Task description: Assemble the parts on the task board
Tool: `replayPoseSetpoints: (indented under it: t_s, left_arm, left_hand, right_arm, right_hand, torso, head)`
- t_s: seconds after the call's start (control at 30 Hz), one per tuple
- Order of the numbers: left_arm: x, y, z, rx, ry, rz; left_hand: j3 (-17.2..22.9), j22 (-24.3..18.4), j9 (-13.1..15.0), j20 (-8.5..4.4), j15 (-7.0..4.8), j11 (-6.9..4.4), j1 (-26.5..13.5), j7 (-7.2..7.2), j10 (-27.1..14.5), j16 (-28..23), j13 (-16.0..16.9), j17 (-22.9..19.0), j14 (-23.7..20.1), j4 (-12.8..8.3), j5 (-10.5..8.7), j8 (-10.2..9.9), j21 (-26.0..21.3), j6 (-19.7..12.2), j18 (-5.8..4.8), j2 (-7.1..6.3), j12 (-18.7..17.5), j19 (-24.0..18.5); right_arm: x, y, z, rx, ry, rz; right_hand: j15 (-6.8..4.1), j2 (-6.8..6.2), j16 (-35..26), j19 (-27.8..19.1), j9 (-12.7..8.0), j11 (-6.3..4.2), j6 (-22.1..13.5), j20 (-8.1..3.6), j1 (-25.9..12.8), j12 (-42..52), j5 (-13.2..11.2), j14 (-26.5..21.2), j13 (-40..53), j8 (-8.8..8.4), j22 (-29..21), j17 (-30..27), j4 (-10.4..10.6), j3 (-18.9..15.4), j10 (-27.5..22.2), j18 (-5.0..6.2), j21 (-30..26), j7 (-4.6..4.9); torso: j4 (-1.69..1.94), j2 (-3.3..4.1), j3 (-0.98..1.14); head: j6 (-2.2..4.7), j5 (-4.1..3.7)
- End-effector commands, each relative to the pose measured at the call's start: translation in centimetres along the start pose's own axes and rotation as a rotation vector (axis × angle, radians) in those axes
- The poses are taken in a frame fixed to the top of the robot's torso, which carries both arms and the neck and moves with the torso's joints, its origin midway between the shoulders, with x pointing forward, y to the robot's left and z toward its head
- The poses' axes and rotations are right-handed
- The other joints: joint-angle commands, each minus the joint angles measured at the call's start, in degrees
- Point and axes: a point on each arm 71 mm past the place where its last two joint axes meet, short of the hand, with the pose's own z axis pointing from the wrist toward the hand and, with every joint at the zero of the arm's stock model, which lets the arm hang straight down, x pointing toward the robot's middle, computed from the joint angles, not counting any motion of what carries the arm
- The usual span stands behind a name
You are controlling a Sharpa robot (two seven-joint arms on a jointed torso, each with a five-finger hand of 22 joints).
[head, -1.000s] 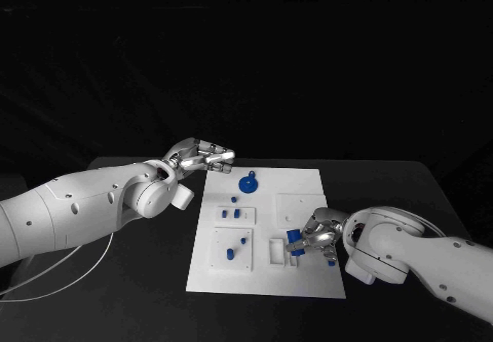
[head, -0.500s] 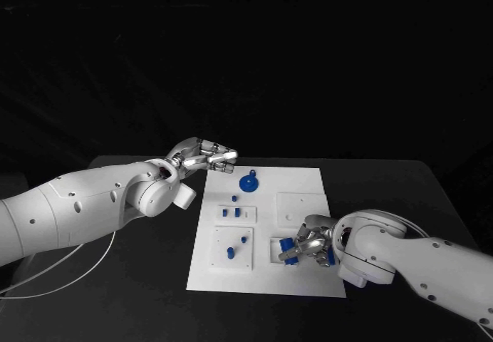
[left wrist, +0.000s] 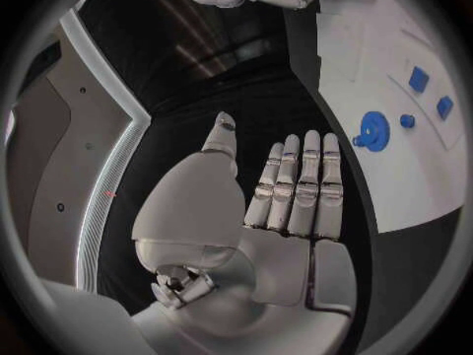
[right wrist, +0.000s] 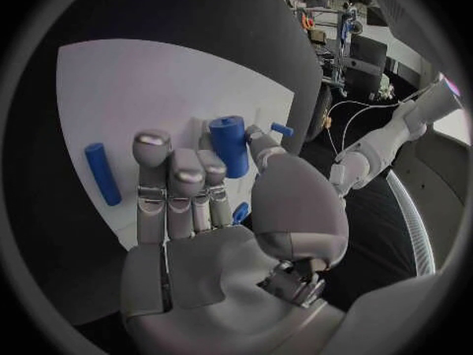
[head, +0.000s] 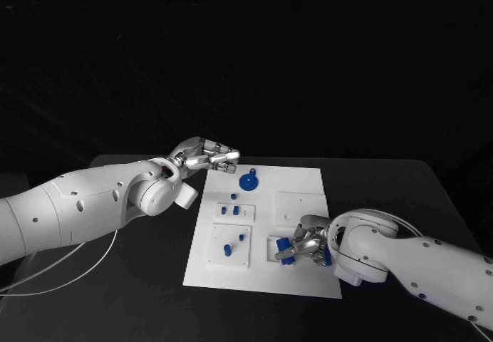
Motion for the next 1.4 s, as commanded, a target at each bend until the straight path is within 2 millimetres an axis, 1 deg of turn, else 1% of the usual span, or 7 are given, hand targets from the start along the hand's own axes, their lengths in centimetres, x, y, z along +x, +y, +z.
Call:
replayPoseSetpoints:
  t_s: [0.03, 0.33, 0.4, 0.53, 0.7, 0.9, 1.4]
  left_arm:
    - [0.3, -0.1, 0.1, 0.005, 0.024, -0.002]
    - [0.4, -0.1, 0.1, 0.002, 0.028, -0.003]
    - [0.3, -0.1, 0.1, 0.001, 0.027, -0.003]
    - [0.3, 0.0, 0.1, -0.001, 0.025, -0.003]
    - [0.2, 0.0, 0.1, -0.003, 0.025, -0.002]
    - [0.2, 0.0, 0.0, -0.006, 0.023, -0.002]
    - [0.0, 0.1, 0.0, -0.011, 0.017, 0.0]
  left_hand:
    - [0.1, -0.1, 0.1, 0.39, 0.24, 0.01, 0.0, 0.45, -0.5, -0.3, 0.0, 0.0, -0.3, 0.3, -0.36, -0.1, 0.3, 0.0, -0.36, 0.22, 0.2, 0.1]
    - [0.1, -0.1, 0.1, 0.43, 0.27, 0.07, 0.0, 0.54, -0.7, -0.3, 0.0, 0.0, -0.4, 0.4, -0.36, -0.1, 0.3, -0.1, -0.34, 0.28, 0.2, 0.0]
    - [0.1, -0.1, 0.1, 0.43, 0.27, 0.07, 0.0, 0.54, -0.7, -0.3, 0.0, 0.0, -0.4, 0.4, -0.36, -0.1, 0.3, -0.1, -0.34, 0.28, 0.2, 0.0]
    - [0.1, -0.1, 0.1, 0.43, 0.27, 0.07, 0.0, 0.54, -0.7, -0.3, 0.0, 0.0, -0.4, 0.4, -0.36, -0.1, 0.3, -0.1, -0.34, 0.28, 0.2, 0.0]
    - [0.1, -0.1, 0.1, 0.46, 0.3, 0.11, 0.0, 0.58, -0.7, -0.2, 0.0, 0.0, -0.4, 0.5, -0.36, -0.1, 0.3, -0.1, -0.3, 0.24, 0.2, 0.0]
    - [0.1, -0.1, 0.1, 0.46, 0.3, 0.11, 0.0, 0.58, -0.7, -0.2, 0.0, 0.0, -0.4, 0.5, -0.36, -0.1, 0.3, -0.1, -0.3, 0.24, 0.2, 0.0]
    - [0.2, -0.1, 0.1, 0.5, 0.32, 0.12, 0.2, 0.64, -0.8, -0.2, 0.0, 0.0, -0.5, 0.8, -0.36, -0.1, 0.4, -0.1, -0.21, 0.2, 0.2, 0.1]
  right_arm:
    - [0.4, 0.1, 0.2, 0.026, 0.012, -0.027]
    - [0.4, 0.6, 0.2, 0.016, -0.001, -0.035]
    - [0.4, 0.6, 0.2, 0.016, -0.003, -0.035]
    - [0.3, 0.6, 0.1, 0.014, -0.006, -0.035]
    - [0.4, 0.8, 0.0, 0.008, -0.011, -0.031]
    - [0.4, 1.0, -0.2, -0.003, -0.02, -0.029]
    - [0.3, 1.1, -0.7, -0.017, -0.046, -0.026]
  right_hand:
    - [-0.44, -0.77, -0.1, 2.9, 0.0, -0.37, 1.0, -0.3, 0.1, -0.2, -0.2, -0.2, 0.0, -0.17, 0.3, 0.0, 0.5, 0.0, -0.1, -0.83, -0.3, -0.49]
    - [-0.41, -2.26, -0.3, 2.9, 0.1, -0.31, 1.0, -0.28, -0.2, -0.4, -2.0, -0.2, -0.1, -0.16, 0.3, 0.0, 3.4, 0.3, -0.1, -0.77, -0.5, -0.4]
    - [-0.39, -3.03, -0.3, 2.9, 0.2, -0.28, 1.1, -0.27, -0.6, -0.4, -4.1, -0.2, -0.1, -0.15, 0.3, 0.0, 4.7, 0.4, -0.1, -0.75, -0.4, -0.35]
    - [-0.38, -4.51, -0.4, 2.9, 0.4, -0.24, 1.0, -0.25, -0.7, -0.4, -6.3, -0.2, -0.1, -0.15, 0.3, 0.0, 7.2, 0.5, -0.1, -0.72, -0.5, -0.33]
    - [-0.46, -6.36, -0.4, 2.9, 0.6, -0.29, 0.9, -0.35, -0.8, -0.5, -7.3, -0.2, -0.1, -0.13, 0.3, 0.0, 10.4, -1.0, -0.1, -0.77, -0.5, -0.35]
    - [-0.48, -6.65, -0.5, 2.9, 0.7, -0.28, 0.8, -0.41, -0.2, -0.6, -7.3, -0.2, -0.1, -0.13, 0.3, 0.1, 12.0, -3.3, -0.1, -0.83, -0.4, -0.34]
    - [-0.54, -6.54, -0.4, 3.0, 0.6, -0.34, 0.9, -0.48, -0.5, -0.5, -7.3, -0.2, 0.0, -0.11, 0.4, 0.3, 12.4, -3.9, 0.1, -0.86, -0.2, -0.4]
  torso:
    - [-0.04, -0.02, 0.0]
    - [0.0, 0.01, 0.01]
    - [0.0, 0.0, 0.0]
    - [-0.03, -0.01, 0.01]
    - [-0.01, -0.02, 0.02]
    - [-0.05, -0.02, 0.02]
    - [-0.04, -0.01, 0.01]
  head:
    - [-0.07, 0.1]
    - [-0.06, 0.34]
    - [-0.07, 0.37]
    - [-0.06, 0.42]
    - [0.01, 0.58]
    - [0.08, 0.74]
    - [0.21, 0.92]
